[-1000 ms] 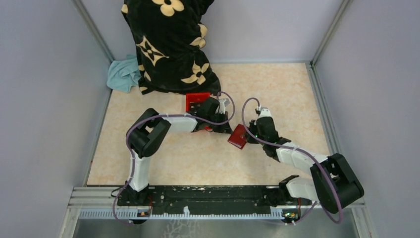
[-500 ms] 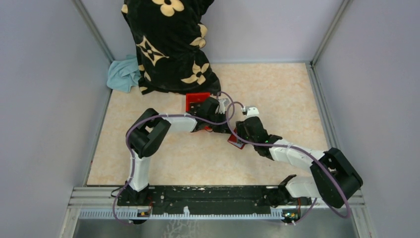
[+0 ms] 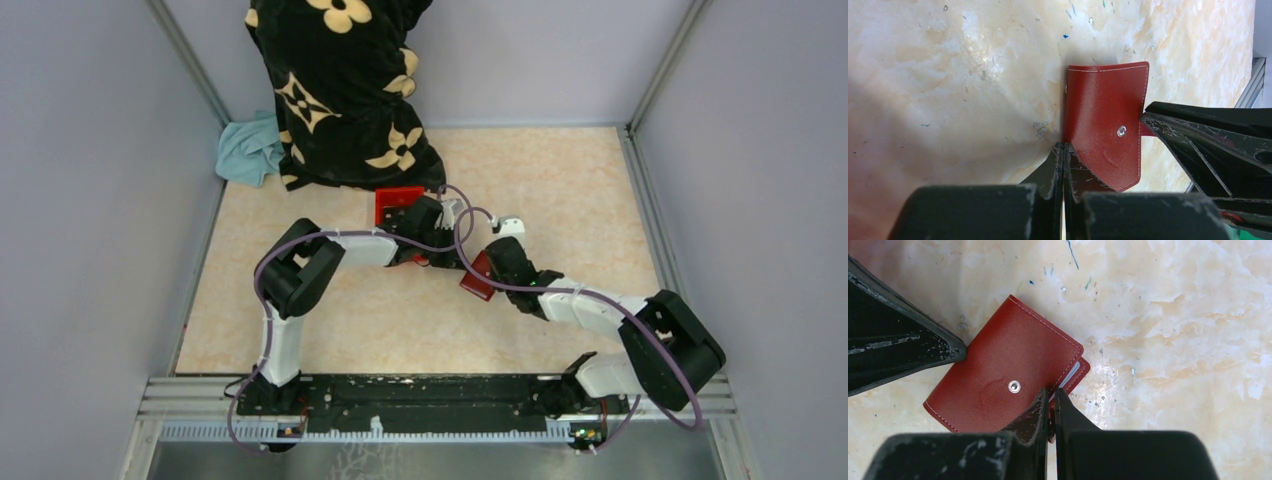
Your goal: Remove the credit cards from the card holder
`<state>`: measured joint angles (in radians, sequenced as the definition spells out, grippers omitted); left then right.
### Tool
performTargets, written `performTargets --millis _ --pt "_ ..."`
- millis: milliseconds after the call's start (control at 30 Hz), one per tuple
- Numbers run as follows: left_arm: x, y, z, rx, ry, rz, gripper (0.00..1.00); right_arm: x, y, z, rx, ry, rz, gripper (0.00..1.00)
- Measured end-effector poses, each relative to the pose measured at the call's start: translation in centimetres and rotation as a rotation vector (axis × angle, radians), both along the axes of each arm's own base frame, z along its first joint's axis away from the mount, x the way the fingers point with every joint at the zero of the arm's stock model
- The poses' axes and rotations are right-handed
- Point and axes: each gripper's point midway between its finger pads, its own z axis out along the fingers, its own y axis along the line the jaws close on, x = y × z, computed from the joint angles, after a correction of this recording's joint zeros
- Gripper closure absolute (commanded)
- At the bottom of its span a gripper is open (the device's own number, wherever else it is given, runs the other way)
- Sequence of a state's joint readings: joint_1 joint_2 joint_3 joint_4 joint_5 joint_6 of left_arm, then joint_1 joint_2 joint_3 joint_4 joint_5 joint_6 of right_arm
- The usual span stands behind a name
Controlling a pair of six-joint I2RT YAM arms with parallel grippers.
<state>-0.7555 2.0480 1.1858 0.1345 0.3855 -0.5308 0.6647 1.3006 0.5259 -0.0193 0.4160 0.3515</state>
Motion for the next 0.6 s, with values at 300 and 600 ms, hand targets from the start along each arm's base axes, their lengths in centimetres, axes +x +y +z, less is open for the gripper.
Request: performTargets --millis 300,600 --pt "0.0 0.0 0.0 -0.003 -0.002 0.001 1.00 0.4 -0.1 1.9 0.027 -0.058 -0.017 1.00" --pt "-1.0 1.8 0.3 0.003 -0.038 0.036 0.62 0.5 -0.7 5.5 0.082 -0.139 -0.041 1.00"
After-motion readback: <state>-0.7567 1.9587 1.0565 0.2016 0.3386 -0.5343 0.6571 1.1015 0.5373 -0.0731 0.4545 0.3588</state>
